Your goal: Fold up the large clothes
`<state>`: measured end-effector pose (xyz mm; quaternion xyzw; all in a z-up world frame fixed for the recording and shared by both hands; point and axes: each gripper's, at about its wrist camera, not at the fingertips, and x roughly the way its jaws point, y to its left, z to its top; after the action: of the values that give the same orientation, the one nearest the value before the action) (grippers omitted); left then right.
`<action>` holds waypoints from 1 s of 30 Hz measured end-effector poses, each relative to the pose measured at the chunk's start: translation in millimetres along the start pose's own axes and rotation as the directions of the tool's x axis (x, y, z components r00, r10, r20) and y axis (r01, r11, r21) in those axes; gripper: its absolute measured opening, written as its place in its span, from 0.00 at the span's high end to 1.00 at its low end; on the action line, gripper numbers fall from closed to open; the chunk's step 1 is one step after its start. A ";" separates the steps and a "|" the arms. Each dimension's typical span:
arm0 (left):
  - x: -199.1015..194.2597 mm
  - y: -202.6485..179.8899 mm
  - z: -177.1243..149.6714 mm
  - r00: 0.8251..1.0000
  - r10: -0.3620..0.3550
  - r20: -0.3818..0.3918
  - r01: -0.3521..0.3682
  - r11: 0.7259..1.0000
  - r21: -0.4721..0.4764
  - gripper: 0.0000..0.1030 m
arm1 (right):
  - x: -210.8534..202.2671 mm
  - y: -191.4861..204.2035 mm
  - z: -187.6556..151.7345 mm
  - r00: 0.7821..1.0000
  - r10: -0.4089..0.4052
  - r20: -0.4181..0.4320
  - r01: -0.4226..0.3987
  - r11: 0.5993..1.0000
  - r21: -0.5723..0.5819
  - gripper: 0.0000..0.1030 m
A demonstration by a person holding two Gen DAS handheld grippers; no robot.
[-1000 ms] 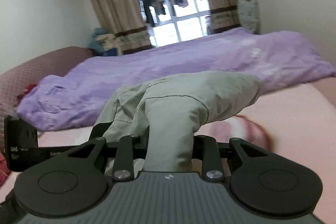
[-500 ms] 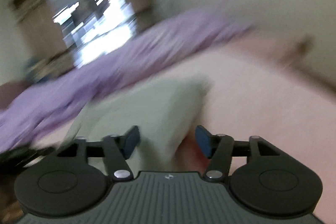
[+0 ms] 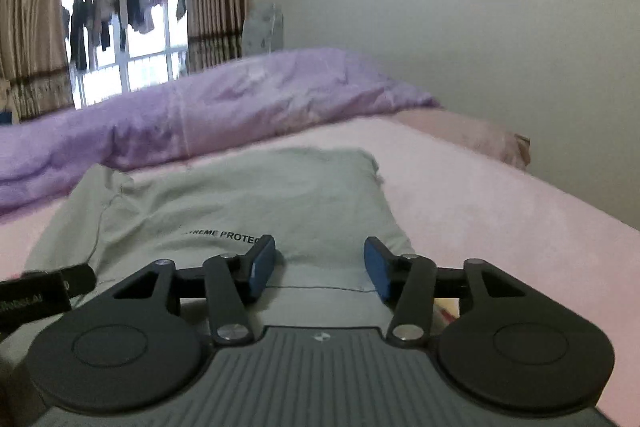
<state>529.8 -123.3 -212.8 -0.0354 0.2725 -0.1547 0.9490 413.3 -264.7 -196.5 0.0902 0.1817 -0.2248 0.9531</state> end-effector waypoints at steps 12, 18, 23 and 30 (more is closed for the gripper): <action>-148.0 -27.0 15.2 0.971 0.165 -0.176 -0.112 0.955 0.276 0.07 | -116.7 -57.2 56.3 0.980 0.049 -0.192 -0.065 0.995 -0.078 0.05; -215.5 -31.2 -2.4 0.964 0.151 -0.220 -0.083 0.953 0.291 0.07 | -170.1 -66.5 36.6 0.941 0.106 -0.320 -0.135 0.988 -0.068 0.03; -267.0 -32.8 -18.9 0.964 0.130 -0.230 -0.070 0.965 0.252 0.07 | -202.0 -61.2 15.3 0.921 0.078 -0.381 -0.124 0.987 -0.098 0.03; -282.3 -30.5 -38.3 0.957 0.062 -0.283 -0.017 0.987 0.158 0.07 | -224.1 -65.1 4.2 0.912 0.106 -0.397 -0.140 0.988 -0.058 0.03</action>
<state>274.4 -63.2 -97.8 0.0664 0.3951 -0.1596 0.9022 197.9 -234.6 -111.9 0.1041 0.3723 -0.1338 0.9125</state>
